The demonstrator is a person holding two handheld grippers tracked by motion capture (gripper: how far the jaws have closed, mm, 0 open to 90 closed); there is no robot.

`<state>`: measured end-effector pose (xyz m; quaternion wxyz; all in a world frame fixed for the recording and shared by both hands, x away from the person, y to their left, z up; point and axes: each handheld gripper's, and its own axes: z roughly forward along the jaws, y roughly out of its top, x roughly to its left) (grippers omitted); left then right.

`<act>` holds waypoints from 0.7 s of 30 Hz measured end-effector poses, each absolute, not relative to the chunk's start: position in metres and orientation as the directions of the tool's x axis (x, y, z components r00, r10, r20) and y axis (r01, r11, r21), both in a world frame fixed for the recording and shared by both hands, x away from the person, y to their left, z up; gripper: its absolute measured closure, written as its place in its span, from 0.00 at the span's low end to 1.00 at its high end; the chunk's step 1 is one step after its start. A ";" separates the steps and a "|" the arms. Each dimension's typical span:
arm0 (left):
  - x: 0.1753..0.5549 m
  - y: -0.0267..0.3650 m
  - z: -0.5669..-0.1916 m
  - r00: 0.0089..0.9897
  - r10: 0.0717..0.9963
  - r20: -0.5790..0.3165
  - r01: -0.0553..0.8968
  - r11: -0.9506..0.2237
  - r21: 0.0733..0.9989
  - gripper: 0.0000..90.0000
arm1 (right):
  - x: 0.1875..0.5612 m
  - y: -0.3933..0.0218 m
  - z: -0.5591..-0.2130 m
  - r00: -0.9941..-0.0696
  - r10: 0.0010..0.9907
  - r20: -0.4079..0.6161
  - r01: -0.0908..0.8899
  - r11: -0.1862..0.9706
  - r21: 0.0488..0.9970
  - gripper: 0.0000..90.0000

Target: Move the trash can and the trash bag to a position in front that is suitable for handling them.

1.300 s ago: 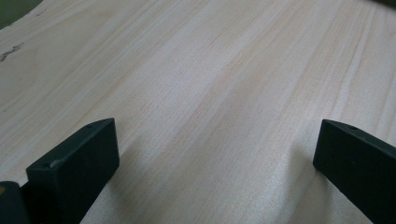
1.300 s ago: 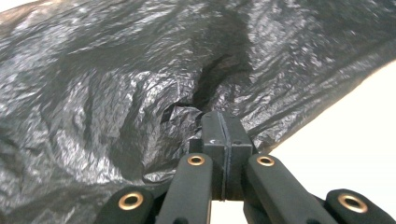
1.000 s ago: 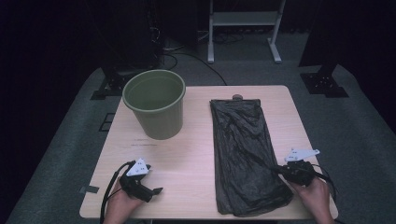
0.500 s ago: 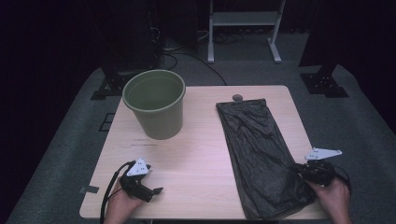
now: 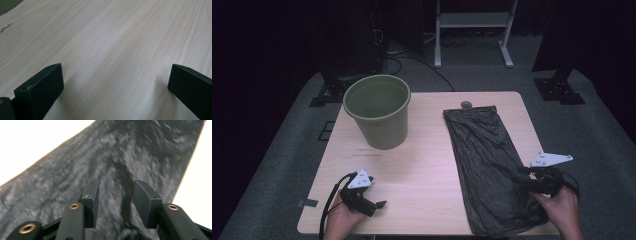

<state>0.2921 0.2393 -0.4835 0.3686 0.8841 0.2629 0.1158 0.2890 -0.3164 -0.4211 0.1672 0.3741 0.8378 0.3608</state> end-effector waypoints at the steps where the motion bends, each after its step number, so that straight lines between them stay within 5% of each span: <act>1: 0.292 0.239 -0.483 0.835 0.550 0.011 0.380 -0.590 0.713 0.00 | 0.290 -0.311 -0.420 -0.671 0.741 -0.007 0.504 0.463 0.729 0.60; 21: 0.292 0.239 -0.483 0.835 0.550 0.011 0.380 -0.590 0.713 0.00 | 0.319 -0.219 -0.431 -0.748 0.663 0.029 0.482 0.512 0.711 0.54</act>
